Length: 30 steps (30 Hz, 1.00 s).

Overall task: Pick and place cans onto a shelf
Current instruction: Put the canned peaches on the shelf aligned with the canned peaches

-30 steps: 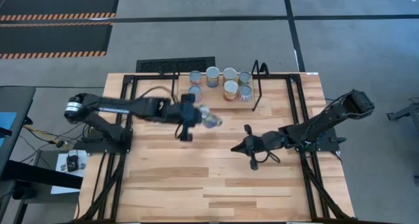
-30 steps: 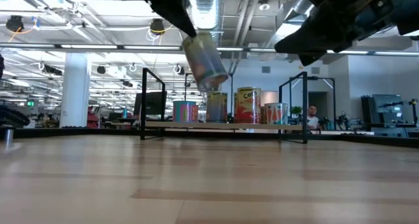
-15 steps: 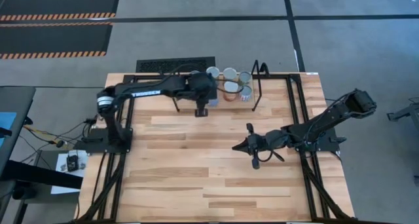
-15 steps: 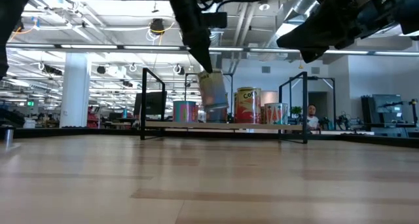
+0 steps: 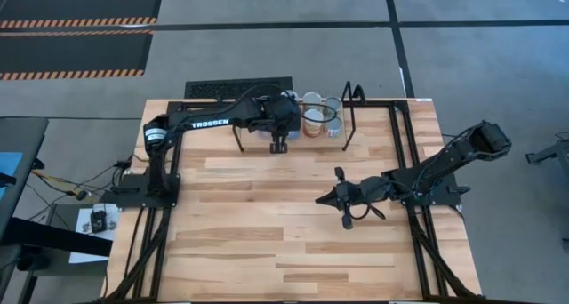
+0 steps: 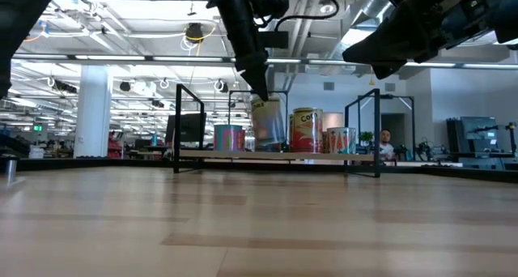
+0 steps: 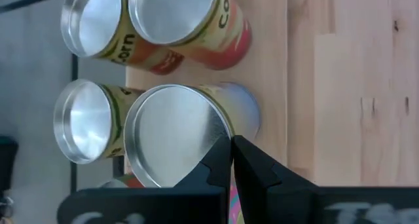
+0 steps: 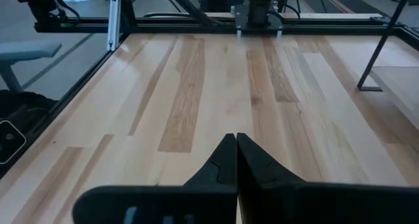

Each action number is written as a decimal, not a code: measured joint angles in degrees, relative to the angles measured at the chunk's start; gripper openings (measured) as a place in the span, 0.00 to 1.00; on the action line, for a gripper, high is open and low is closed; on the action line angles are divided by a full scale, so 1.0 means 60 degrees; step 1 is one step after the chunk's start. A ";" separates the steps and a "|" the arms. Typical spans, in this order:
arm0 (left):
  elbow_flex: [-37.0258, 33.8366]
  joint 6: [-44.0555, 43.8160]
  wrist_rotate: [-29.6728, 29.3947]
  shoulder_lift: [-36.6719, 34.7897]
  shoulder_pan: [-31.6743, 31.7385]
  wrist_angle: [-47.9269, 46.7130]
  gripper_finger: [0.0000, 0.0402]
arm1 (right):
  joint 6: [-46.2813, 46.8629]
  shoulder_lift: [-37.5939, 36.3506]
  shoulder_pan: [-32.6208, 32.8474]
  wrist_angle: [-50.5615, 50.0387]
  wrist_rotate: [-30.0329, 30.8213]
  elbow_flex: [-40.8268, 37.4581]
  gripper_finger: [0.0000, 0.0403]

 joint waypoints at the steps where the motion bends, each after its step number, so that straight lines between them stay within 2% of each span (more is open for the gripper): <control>1: 0.0000 -0.0006 0.0064 0.0000 0.0048 -0.0008 0.00 | 0.0000 0.0000 0.0000 0.0003 0.0003 0.0000 0.02; 30: -0.0007 -0.0278 0.0591 0.0153 0.0513 0.0110 0.00 | 0.0004 0.0000 -0.0011 0.0095 0.0022 0.0004 0.02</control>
